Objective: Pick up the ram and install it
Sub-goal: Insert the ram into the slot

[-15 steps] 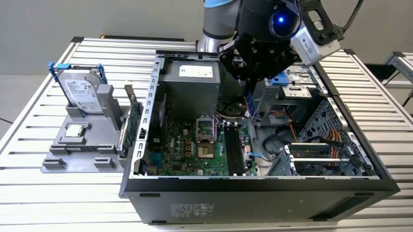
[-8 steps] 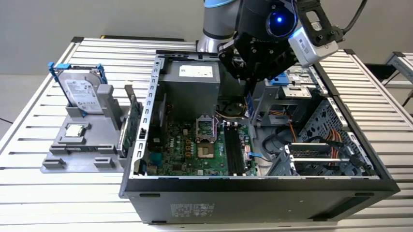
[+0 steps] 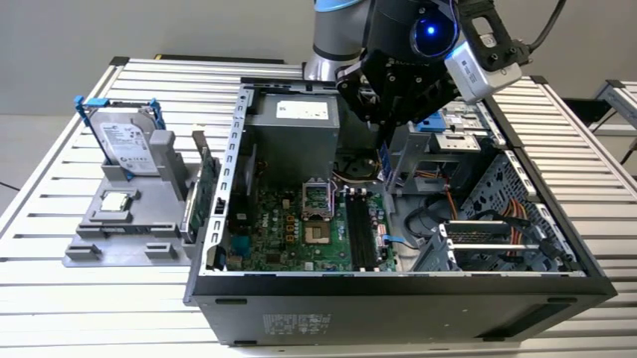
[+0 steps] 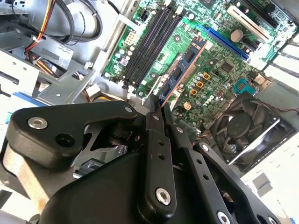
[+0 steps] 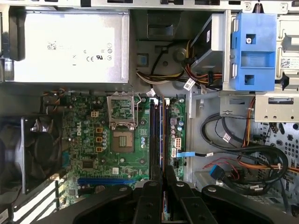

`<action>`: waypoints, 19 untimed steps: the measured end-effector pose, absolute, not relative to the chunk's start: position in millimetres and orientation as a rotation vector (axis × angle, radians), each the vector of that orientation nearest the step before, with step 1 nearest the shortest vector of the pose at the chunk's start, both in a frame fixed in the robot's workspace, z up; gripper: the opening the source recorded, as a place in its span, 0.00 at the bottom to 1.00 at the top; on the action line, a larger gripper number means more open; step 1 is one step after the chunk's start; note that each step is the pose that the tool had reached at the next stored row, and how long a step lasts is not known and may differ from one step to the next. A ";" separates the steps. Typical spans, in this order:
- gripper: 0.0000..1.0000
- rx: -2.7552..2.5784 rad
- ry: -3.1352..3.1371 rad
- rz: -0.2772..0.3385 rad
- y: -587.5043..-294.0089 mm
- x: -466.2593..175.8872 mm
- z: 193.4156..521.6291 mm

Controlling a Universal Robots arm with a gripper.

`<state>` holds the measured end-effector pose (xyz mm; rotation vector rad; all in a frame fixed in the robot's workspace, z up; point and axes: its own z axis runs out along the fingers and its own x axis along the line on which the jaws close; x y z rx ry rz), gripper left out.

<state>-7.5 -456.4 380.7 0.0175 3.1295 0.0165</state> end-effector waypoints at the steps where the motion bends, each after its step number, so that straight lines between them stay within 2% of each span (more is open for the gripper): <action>1: 0.00 0.017 3.130 0.017 -456.4 -7.5 380.6; 19: 0.00 0.017 3.130 0.017 -456.2 3.5 375.8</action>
